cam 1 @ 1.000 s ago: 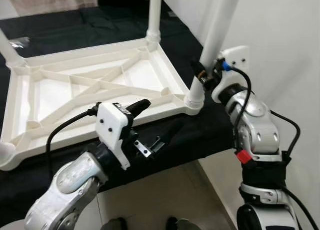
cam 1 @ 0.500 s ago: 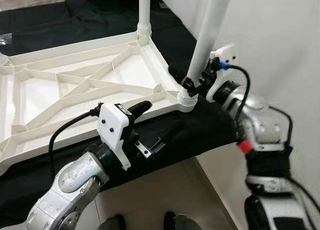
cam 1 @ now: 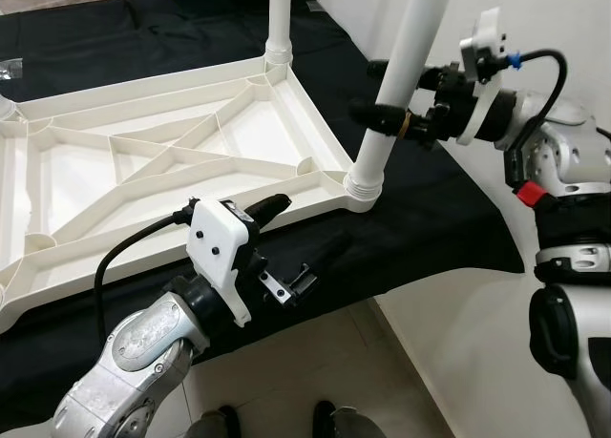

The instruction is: Building children table

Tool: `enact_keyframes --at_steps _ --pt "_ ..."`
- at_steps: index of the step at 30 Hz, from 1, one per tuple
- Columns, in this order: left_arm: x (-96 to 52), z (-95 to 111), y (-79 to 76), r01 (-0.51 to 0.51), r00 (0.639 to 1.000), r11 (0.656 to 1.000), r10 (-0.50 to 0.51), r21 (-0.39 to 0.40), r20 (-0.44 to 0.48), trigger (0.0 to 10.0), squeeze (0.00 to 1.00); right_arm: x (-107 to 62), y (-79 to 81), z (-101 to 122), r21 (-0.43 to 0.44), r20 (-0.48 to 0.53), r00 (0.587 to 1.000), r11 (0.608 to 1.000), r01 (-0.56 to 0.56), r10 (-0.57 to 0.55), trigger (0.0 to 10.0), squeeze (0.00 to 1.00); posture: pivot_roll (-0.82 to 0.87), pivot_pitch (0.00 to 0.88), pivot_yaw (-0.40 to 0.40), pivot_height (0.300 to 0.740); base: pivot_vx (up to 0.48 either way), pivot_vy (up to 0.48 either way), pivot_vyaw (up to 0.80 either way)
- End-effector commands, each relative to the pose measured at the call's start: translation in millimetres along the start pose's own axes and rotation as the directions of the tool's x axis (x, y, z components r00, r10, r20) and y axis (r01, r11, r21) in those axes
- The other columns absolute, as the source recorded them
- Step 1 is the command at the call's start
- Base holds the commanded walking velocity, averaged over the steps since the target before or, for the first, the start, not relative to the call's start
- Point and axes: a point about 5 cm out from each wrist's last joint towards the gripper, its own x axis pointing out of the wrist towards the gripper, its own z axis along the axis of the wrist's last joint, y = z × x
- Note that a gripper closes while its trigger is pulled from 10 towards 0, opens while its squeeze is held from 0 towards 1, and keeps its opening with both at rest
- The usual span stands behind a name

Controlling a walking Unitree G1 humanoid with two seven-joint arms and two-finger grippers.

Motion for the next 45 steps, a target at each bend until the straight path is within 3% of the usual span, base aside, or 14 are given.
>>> enact_keyframes --at_steps 1,15,16,17,18,20,21,25,26,31,32,36,37,45 --pt "-1.2 2.3 -5.6 0.015 1.0 1.0 -0.015 -0.001 0.011 10.0 0.0 -5.2 -1.9 2.4 -0.003 -0.003 1.0 1.0 -0.024 0.024 0.0 0.0 0.05 0.261 -0.106 0.74 0.0 0.0 0.0" --pt "-2.8 4.5 -4.2 0.008 1.0 1.0 -0.008 0.007 0.015 10.0 0.0 -11.3 -7.5 -16.1 0.071 -0.023 0.998 0.996 0.058 -0.057 0.0 0.0 0.03 0.263 -0.121 0.74 0.0 0.0 0.0" --pt "-3.7 4.7 -3.9 0.007 1.0 1.0 -0.007 0.007 0.016 10.0 0.0 -4.2 -19.4 -41.1 0.052 -0.143 0.828 0.832 0.553 -0.542 0.0 0.0 0.04 0.263 -0.125 0.74 0.0 0.0 0.0" --pt "-3.7 4.7 -3.9 0.007 1.0 1.0 -0.007 0.007 0.016 10.0 0.0 -4.2 -19.4 -41.1 0.052 -0.143 0.828 0.832 0.553 -0.542 0.0 0.0 0.04 0.263 -0.125 0.74 0.0 0.0 0.0" --pt "-4.2 4.0 -3.4 0.005 1.0 1.0 -0.005 0.009 0.013 10.0 0.0 -4.3 -5.7 -67.3 0.05 -0.215 0.622 0.627 0.777 -0.753 0.0 0.0 0.03 0.267 -0.128 0.74 0.0 0.0 0.0" --pt "-3.2 4.3 -2.4 0.0 1.0 1.0 -0.001 0.008 0.016 10.0 0.0 3.7 28.4 -95.2 0.071 -0.322 0.561 0.572 0.817 -0.762 0.0 0.0 0.05 0.272 -0.111 0.74 0.0 0.0 0.0" --pt "-2.6 4.2 -2.6 0.002 1.0 1.0 -0.002 -0.001 0.02 10.0 0.0 14.3 59.3 -112.6 0.108 -0.38 0.581 0.589 0.801 -0.72 0.0 0.0 0.02 0.268 -0.098 0.74 0.0 0.0 0.0" --pt "-0.3 3.9 -4.5 0.018 1.0 1.0 -0.018 -0.008 0.023 10.0 0.0 36.7 83.3 -113.4 0.187 -0.359 0.716 0.705 0.684 -0.599 0.0 0.0 0.03 0.264 -0.099 0.74 0.0 0.0 0.0" --pt "0.3 3.6 -5.3 0.024 0.999 1.0 -0.024 -0.01 0.024 10.0 0.0 43.0 79.1 -105.8 0.171 -0.321 0.739 0.731 0.66 -0.592 10.0 0.0 0.02 0.257 -0.103 0.74 0.0 0.0 0.0" --pt "1.3 4.7 -2.6 0.01 0.999 1.0 -0.01 0.001 0.033 10.0 0.0 52.6 67.0 -89.5 0.171 -0.249 0.792 0.78 0.602 -0.557 10.0 0.0 0.02 0.249 -0.117 0.74 0.0 0.0 0.0" --pt "1.0 4.9 -1.4 0.003 0.999 1.0 -0.003 0.004 0.035 10.0 0.0 56.4 63.4 -84.1 0.181 -0.224 0.819 0.803 0.567 -0.528 10.0 1.0 0.01 0.25 -0.121 0.74 0.0 0.0 0.0" --pt "0.4 4.6 -2.0 0.002 0.999 1.0 -0.002 0.004 0.033 10.0 0.0 65.9 62.8 -66.9 0.181 -0.169 0.858 0.841 0.51 -0.485 10.0 0.98 0.01 0.254 -0.117 0.74 0.0 0.0 0.0" --pt "0.4 4.7 -2.6 0.004 0.999 1.0 -0.004 0.003 0.032 10.0 0.0 68.3 60.9 -57.7 0.184 -0.142 0.882 0.863 0.47 -0.45 10.0 0.0 0.01 0.255 -0.117 0.74 0.0 0.0 0.0" --pt "-0.4 7.2 -3.5 0.002 0.999 1.0 -0.002 0.003 0.034 10.0 0.0 46.0 35.3 7.3 0.132 0.104 0.993 0.991 0.038 -0.052 10.0 0.0 0.03 0.265 -0.118 0.74 0.0 0.0 0.0"
